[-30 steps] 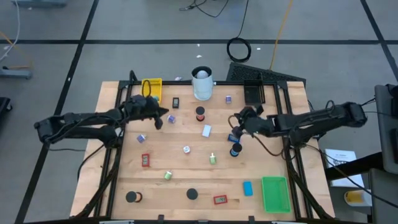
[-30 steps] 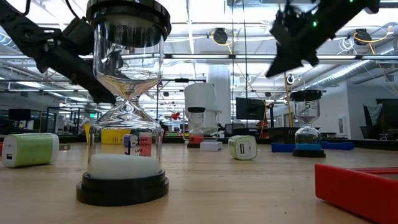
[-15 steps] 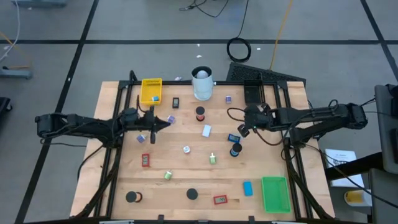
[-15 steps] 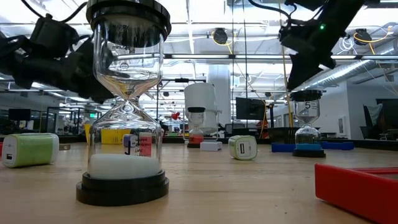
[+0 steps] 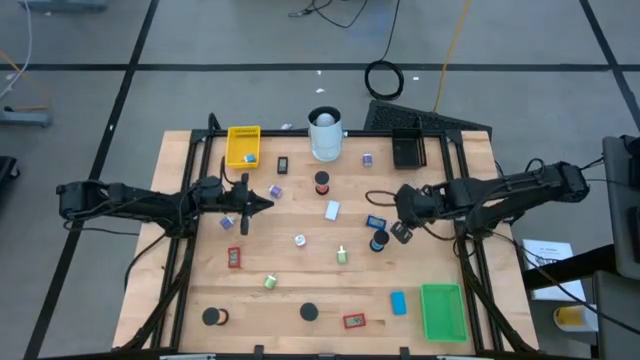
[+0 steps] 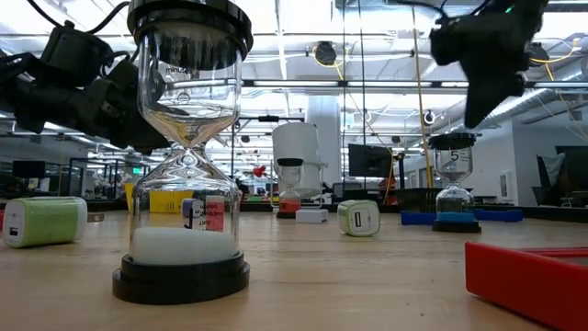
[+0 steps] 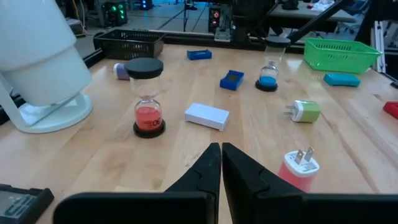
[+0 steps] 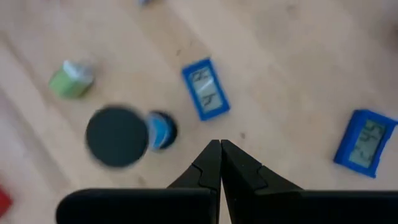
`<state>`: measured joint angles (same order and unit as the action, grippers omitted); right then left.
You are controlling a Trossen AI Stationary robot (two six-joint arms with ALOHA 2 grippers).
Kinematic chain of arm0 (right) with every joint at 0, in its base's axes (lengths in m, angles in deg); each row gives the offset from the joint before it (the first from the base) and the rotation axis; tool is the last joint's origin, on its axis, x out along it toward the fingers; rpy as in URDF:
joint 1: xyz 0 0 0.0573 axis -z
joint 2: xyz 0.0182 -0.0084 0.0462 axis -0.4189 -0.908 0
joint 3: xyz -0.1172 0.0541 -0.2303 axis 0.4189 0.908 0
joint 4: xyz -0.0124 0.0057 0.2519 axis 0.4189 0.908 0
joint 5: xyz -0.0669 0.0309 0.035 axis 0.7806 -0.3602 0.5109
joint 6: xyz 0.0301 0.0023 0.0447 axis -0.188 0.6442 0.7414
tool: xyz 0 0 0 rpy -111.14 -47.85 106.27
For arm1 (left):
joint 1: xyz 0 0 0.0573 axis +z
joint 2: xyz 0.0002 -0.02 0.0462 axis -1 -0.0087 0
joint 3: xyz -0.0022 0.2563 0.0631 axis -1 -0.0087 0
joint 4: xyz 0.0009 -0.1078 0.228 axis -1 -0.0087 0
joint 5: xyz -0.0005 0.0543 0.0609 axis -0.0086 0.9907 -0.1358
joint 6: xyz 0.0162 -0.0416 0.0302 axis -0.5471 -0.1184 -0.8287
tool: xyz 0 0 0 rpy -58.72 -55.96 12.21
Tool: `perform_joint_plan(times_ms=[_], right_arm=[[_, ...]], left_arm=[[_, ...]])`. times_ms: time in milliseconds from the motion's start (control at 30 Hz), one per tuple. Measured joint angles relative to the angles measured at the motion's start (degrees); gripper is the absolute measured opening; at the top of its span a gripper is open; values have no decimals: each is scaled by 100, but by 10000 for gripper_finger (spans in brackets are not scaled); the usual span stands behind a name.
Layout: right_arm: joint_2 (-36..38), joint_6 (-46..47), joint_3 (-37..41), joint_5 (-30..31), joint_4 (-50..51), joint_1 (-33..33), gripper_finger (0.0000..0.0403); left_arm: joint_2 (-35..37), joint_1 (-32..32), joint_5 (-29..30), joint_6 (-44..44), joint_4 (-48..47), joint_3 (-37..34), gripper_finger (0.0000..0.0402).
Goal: Pick & Place Office items
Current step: Put the blue hourglass into the green bin
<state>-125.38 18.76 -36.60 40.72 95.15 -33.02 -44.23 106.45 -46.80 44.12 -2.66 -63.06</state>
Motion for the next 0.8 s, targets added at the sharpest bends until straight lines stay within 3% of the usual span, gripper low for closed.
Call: perform_joint_plan(times_ms=[167, 267, 467, 800], right_arm=[[1, 112, -179, 1, 5, -676, 5], [2, -481, -159, 19, -613, -1081, 5], [0, -2280, 256, -318, -2846, -1515, 4], [48, -4345, 1643, -2093, -6760, -1034, 4]], left_arm=[[-1, 0, 0, 4, -18, 0, 21], [-1, 0, 0, 2, -20, 0, 21], [-1, 0, -2, -17, -25, 0, 21], [-1, 0, -2, -24, -29, 0, 21]])
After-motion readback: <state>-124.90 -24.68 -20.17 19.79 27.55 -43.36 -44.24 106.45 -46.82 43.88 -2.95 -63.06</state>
